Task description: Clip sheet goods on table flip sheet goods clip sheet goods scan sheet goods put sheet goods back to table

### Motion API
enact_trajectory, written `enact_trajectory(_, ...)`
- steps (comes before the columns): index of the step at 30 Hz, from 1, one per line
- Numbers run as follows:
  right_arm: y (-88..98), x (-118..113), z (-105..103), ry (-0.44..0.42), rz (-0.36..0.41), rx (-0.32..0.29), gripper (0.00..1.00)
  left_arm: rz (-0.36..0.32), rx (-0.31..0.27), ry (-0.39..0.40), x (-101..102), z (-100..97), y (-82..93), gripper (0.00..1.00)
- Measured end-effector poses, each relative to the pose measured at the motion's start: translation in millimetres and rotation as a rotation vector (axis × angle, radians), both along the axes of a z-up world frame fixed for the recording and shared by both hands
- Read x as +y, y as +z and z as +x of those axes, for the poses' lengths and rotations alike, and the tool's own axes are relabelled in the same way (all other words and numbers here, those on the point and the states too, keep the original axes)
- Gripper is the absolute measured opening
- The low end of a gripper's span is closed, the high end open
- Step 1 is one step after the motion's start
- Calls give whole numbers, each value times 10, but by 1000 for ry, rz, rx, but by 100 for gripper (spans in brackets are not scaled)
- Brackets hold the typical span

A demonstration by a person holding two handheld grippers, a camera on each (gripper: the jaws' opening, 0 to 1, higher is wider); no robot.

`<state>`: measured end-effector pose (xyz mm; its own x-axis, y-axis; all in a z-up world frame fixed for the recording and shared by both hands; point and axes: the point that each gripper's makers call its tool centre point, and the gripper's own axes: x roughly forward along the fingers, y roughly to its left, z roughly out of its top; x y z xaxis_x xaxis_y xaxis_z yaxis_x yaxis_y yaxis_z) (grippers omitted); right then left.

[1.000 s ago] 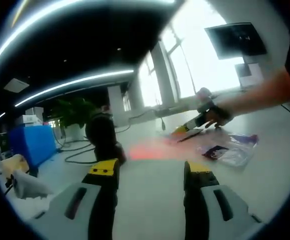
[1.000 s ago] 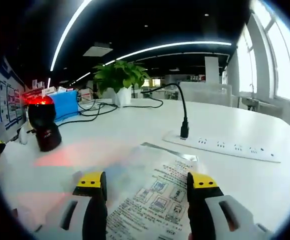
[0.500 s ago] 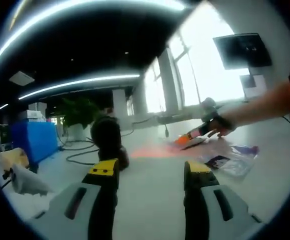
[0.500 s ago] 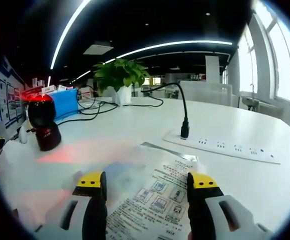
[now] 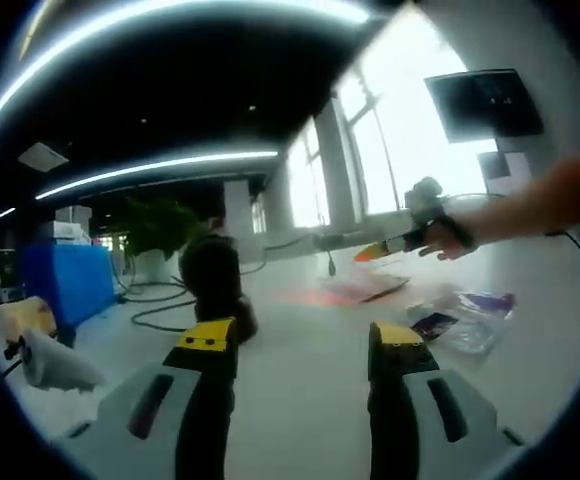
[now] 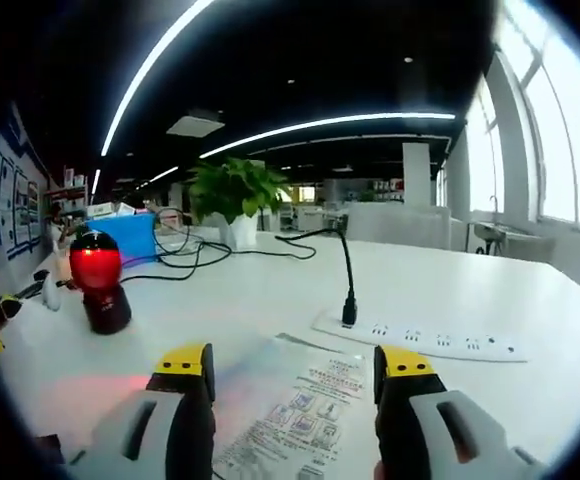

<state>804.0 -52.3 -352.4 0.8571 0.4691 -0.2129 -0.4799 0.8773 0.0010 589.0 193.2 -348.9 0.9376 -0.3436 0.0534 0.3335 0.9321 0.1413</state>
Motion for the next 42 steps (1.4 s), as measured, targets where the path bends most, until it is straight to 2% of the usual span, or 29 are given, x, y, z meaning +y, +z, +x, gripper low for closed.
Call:
enact_trajectory(1, 53, -11, -31, 5, 38, -8, 58, -1, 1, 0, 1, 1, -2, 45)
enact_trajectory(6, 355, -83, -349, 30, 64, -60, 57, -6, 8, -4, 2, 10, -14, 44)
enact_trajectory(9, 484, -166, -528, 24, 117, -88, 55, 7, 26, -7, -27, 32, -61, 44)
enact_trajectory(10, 481, -195, -632, 23, 122, -84, 55, 20, 36, -11, -49, 41, -87, 43)
enact_trajectory(12, 465, -217, -796, 43, 77, -92, 55, 32, 39, -20, -78, 37, -99, 43)
enact_trajectory(14, 470, -274, -925, 44, 76, -93, 54, 33, 31, -21, -74, 24, -81, 43)
enact_trajectory(20, 618, -506, -1217, 32, 93, -150, 54, -31, 32, 3, 32, 39, -39, 43)
enact_trajectory(21, 638, -529, -1292, 27, 97, -155, 54, -31, 34, 3, 23, 39, -44, 43)
enact_trajectory(23, 707, -624, -1370, -3, 161, -173, 53, -14, 25, -1, -27, 6, -21, 43)
enact_trajectory(28, 730, -726, -1533, 9, 168, -192, 53, -12, 12, -3, -1, 20, 3, 43)
enact_trajectory(30, 773, -788, -1627, -1, 221, -207, 53, -15, 3, -6, -7, -2, 25, 43)
enact_trajectory(34, 697, -869, -1822, -11, 218, -213, 53, 17, -3, -8, -36, -35, 34, 44)
enact_trajectory(37, 646, -958, -1940, -33, 179, -232, 53, 11, -11, -12, -38, -47, 57, 44)
enact_trajectory(42, 516, -1134, -2082, -71, 175, -236, 52, -2, -9, -27, -67, -52, 64, 44)
